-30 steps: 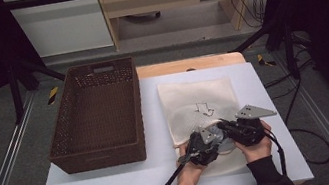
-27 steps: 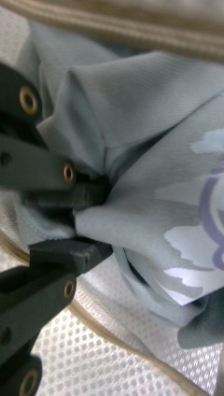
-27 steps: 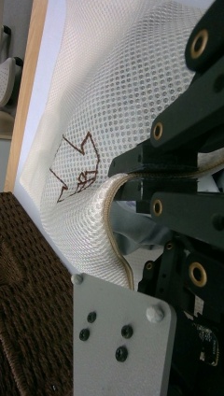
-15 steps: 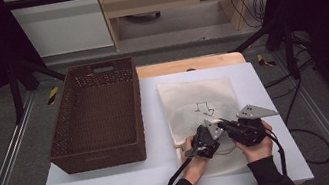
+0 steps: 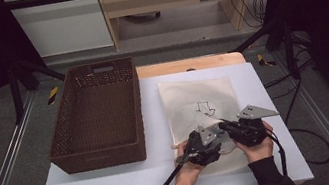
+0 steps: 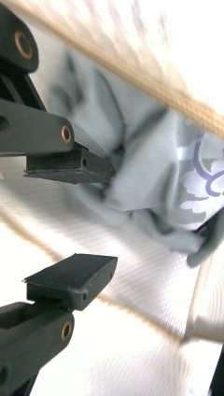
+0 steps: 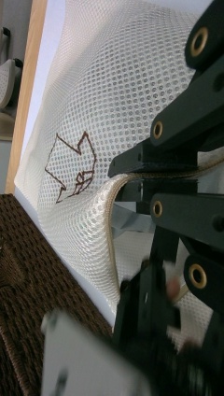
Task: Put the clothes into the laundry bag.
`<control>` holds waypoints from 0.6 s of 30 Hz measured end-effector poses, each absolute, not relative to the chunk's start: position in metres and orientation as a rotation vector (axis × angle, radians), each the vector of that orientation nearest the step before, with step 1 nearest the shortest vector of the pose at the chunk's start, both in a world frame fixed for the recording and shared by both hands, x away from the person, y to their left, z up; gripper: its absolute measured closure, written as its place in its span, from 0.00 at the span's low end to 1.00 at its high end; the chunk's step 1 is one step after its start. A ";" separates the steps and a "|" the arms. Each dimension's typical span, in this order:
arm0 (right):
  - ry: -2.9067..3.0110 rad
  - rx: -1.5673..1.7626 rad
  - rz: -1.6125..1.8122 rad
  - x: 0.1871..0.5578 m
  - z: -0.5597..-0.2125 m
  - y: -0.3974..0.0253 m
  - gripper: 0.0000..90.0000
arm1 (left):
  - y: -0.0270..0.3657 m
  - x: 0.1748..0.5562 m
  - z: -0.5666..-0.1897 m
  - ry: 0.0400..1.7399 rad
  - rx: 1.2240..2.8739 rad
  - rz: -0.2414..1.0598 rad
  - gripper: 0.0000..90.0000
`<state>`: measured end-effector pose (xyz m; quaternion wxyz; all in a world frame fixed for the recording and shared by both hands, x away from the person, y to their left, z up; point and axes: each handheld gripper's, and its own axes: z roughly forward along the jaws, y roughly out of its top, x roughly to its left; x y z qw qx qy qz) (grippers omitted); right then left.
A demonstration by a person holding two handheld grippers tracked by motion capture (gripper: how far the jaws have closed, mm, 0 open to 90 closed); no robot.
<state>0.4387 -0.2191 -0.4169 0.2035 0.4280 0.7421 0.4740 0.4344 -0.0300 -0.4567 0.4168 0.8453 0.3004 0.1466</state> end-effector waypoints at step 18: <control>2.174 1.209 1.197 0.411 -0.441 -0.212 0.58 | 0.093 0.409 -0.450 0.843 2.199 0.444 0.48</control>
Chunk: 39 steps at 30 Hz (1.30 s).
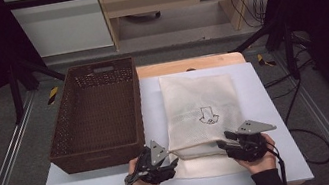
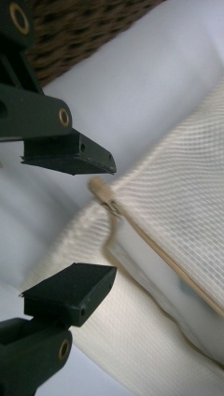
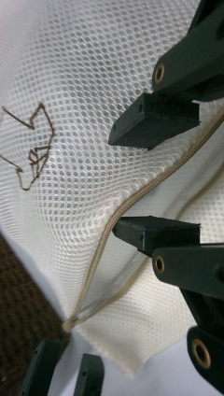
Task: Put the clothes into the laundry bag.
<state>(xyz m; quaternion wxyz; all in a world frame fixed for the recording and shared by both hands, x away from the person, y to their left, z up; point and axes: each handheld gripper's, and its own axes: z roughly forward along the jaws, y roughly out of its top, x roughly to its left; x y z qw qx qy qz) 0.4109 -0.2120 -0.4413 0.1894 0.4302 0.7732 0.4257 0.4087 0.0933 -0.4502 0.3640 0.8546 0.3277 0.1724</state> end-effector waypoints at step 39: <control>2.004 1.374 1.129 0.400 -0.459 -0.283 0.34 | 0.119 0.403 -0.455 0.802 2.103 0.417 0.54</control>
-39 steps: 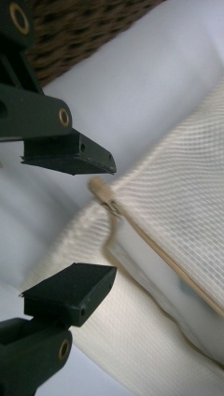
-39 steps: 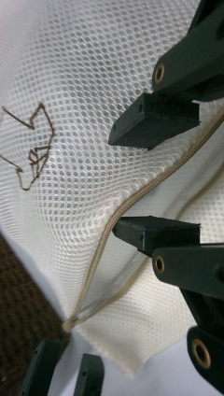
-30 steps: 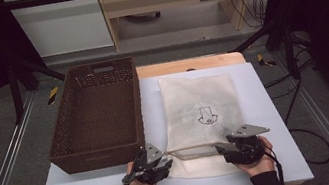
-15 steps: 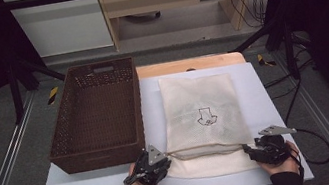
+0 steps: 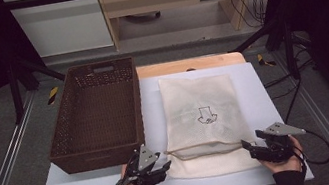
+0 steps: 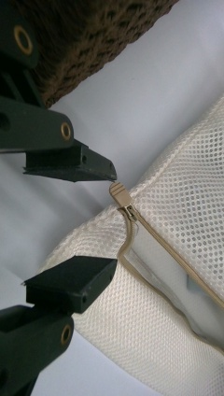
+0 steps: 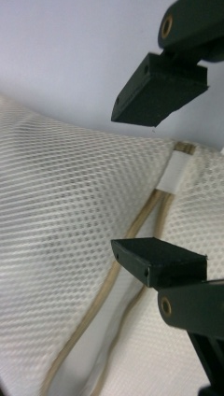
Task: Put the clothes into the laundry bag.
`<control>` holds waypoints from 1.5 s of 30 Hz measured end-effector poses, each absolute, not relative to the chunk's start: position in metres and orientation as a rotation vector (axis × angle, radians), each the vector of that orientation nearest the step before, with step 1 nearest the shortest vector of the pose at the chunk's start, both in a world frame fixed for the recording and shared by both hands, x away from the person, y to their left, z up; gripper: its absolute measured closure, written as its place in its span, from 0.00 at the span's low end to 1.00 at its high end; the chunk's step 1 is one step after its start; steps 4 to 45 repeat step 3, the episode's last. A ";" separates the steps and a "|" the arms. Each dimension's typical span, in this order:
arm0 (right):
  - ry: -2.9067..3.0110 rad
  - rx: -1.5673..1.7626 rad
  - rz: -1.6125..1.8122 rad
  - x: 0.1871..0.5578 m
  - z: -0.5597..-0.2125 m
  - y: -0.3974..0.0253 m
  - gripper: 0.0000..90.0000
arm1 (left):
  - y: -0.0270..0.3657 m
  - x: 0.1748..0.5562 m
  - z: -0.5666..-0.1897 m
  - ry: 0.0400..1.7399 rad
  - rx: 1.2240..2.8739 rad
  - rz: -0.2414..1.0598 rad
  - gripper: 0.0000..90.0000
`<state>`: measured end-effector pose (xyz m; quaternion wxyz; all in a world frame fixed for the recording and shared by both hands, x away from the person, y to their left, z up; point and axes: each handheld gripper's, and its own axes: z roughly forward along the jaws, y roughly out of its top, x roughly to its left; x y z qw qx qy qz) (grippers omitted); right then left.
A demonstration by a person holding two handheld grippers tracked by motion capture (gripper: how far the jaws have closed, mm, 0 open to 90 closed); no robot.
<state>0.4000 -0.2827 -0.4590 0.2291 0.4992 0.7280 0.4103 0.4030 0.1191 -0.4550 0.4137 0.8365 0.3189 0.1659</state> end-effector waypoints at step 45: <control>1.978 1.375 1.156 0.400 -0.458 -0.286 0.32 | 0.127 0.402 -0.453 0.807 2.097 0.423 0.50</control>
